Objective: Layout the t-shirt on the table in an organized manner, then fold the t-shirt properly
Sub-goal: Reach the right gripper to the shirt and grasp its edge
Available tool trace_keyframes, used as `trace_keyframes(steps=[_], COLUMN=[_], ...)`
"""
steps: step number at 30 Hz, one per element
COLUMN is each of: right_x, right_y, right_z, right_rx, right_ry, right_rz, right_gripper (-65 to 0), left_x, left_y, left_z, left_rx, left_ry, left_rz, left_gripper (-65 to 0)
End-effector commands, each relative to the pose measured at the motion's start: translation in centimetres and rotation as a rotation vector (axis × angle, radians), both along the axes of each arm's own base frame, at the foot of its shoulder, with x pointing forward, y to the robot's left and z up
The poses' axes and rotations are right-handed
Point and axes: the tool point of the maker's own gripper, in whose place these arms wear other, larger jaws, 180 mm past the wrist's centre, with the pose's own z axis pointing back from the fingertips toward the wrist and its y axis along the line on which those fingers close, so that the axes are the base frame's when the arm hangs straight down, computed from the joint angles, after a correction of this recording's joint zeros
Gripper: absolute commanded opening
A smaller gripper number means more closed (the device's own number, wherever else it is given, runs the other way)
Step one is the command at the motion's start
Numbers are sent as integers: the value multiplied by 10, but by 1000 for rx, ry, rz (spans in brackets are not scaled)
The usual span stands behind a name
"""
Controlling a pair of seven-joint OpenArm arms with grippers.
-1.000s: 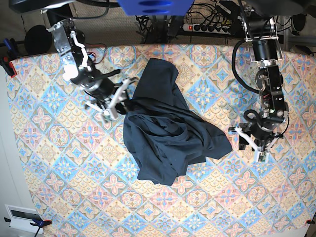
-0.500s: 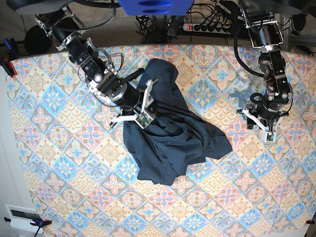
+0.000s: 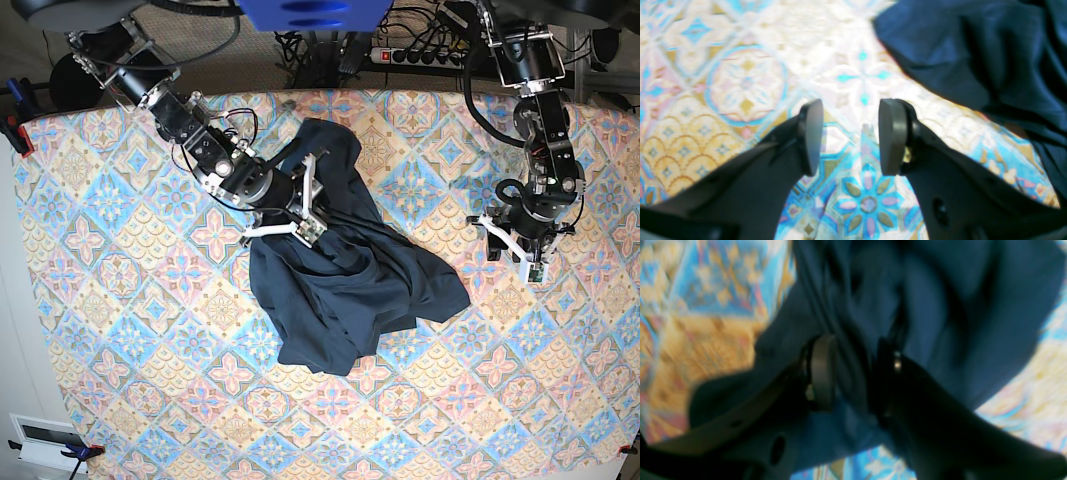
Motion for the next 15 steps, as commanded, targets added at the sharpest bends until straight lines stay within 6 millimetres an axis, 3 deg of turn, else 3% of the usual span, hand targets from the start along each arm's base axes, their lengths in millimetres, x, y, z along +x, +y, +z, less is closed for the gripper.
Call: trace_keyframes(steps=[1,6,11,15], right_x=[11,17,17,14], right_y=[2,1,1,5], right_z=[13,15,15,24], right_rx=[20,12,12,24], right_ry=[-46,-58,-58,-72], right_rz=[2,4,4,17], right_gripper=[-451,-465,-610,-641], left_x=[8,10,10,11], left_y=[6,5,5,5], left_z=[17,18,19,20], left_rx=[15,15,14,12], left_ry=[-53,-59,-62,-64], left_rz=[3,2,3,1], left_gripper=[-380,-380,-380,-380])
